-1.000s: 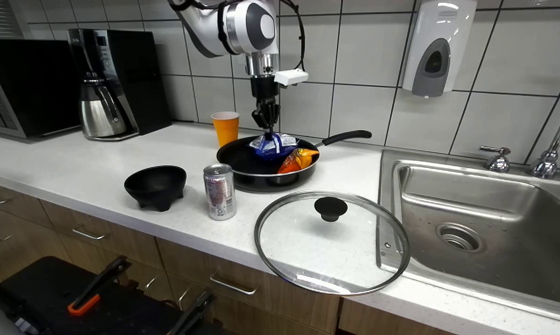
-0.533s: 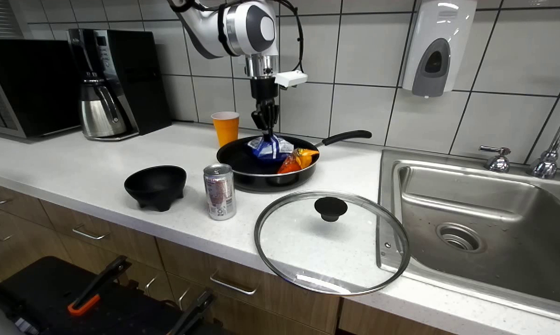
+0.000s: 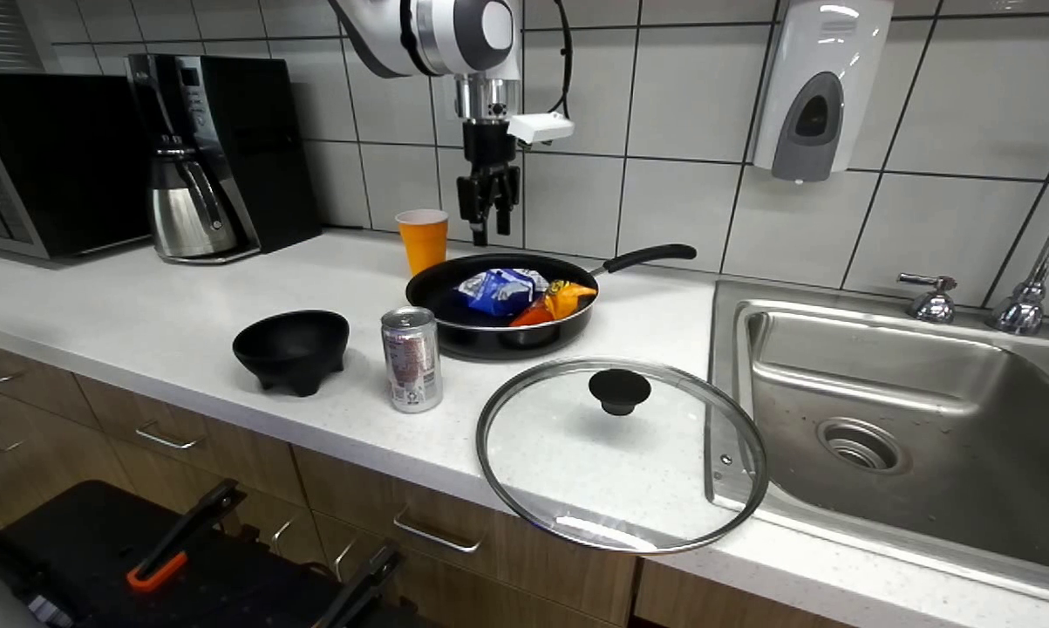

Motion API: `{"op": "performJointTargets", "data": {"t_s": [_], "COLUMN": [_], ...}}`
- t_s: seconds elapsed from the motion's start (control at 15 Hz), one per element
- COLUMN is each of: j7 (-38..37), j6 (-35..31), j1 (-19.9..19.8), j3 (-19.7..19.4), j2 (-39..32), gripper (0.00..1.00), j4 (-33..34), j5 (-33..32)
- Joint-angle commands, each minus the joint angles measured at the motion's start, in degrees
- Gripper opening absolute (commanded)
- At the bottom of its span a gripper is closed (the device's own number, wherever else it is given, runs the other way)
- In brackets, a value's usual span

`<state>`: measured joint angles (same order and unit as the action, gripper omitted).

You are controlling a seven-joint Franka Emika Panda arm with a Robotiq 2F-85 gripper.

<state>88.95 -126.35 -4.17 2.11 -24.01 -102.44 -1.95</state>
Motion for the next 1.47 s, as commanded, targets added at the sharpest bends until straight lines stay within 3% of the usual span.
{"op": "performJointTargets", "data": {"t_s": [0.0,0.73,1.4], "j7": [0.6,-11.4,-24.5], "j6": [1.8,0.4,0.1], "j1": [-0.6,2.9,1.9], "j3": [1.5,0.9,-3.5], "j2": [5.6,18.3,31.3], "gripper": [1.0,1.0,1.0], "j4": [-4.5,-18.0,-31.6], "j5": [1.6,0.5,-4.4]}}
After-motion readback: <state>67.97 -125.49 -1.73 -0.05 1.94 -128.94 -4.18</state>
